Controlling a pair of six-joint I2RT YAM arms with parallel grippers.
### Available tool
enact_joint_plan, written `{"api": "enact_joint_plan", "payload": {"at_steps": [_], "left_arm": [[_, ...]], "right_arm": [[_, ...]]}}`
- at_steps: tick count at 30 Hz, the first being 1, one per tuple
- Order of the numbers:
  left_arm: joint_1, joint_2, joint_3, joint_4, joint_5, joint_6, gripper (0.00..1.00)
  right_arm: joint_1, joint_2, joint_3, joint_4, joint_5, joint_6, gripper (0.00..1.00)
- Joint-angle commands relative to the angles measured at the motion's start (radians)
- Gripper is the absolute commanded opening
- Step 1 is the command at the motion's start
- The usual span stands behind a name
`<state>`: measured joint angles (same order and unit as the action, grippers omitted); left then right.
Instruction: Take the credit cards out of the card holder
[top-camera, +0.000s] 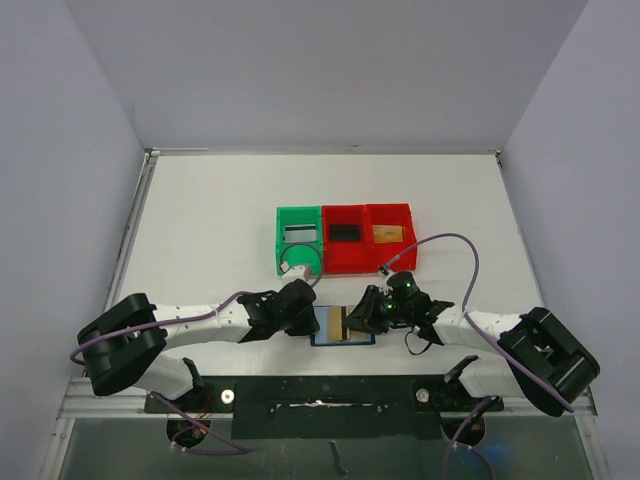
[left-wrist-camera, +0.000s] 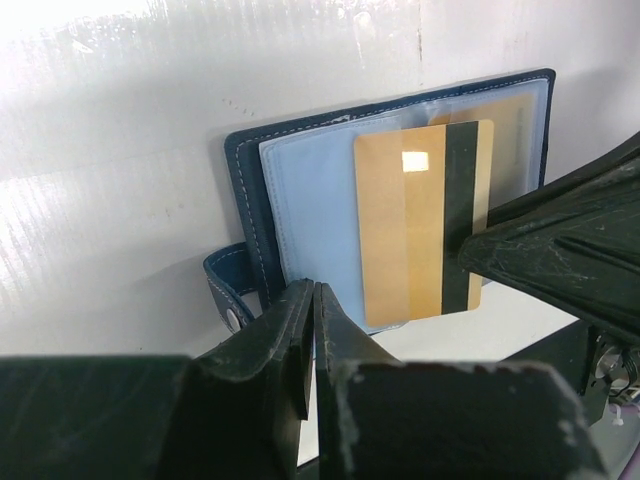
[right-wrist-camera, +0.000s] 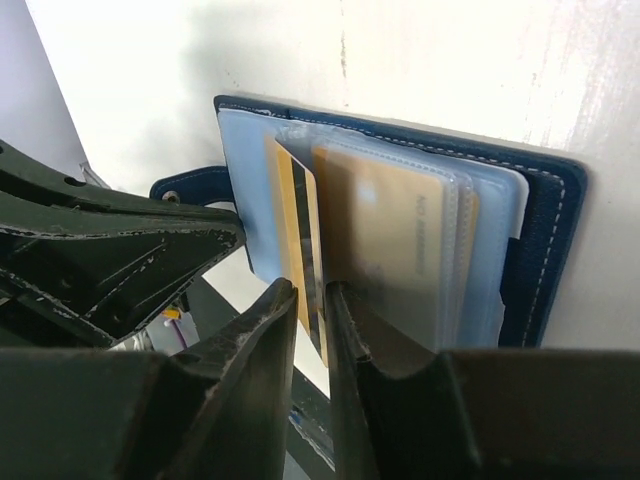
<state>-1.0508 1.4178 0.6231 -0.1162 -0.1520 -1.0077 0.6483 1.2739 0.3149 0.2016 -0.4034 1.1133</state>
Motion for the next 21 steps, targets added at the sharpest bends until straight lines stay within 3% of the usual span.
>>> {"api": "enact_joint_plan", "payload": {"at_steps": [1,11,17,21], "left_arm": [[0.005,-0.002,0.010,0.042,0.025,0.022,0.05],[0.005,0.064,0.030,0.030,0.065,0.037,0.05],[0.005,0.069,0.068,0.049,0.066,0.046,0.07],[0.005,0.076,0.064,0.037,0.062,0.037,0.07]], "right_arm": [[-0.005,-0.007,-0.010,0.094,0.016,0.041,0.21],[-0.013,0.046,-0.019,0.213,-0.010,0.067,0.22],[-0.010,0.082,0.003,0.234,-0.018,0.059,0.13],[-0.010,0.071,0.009,0.206,-0.008,0.051,0.01]]}}
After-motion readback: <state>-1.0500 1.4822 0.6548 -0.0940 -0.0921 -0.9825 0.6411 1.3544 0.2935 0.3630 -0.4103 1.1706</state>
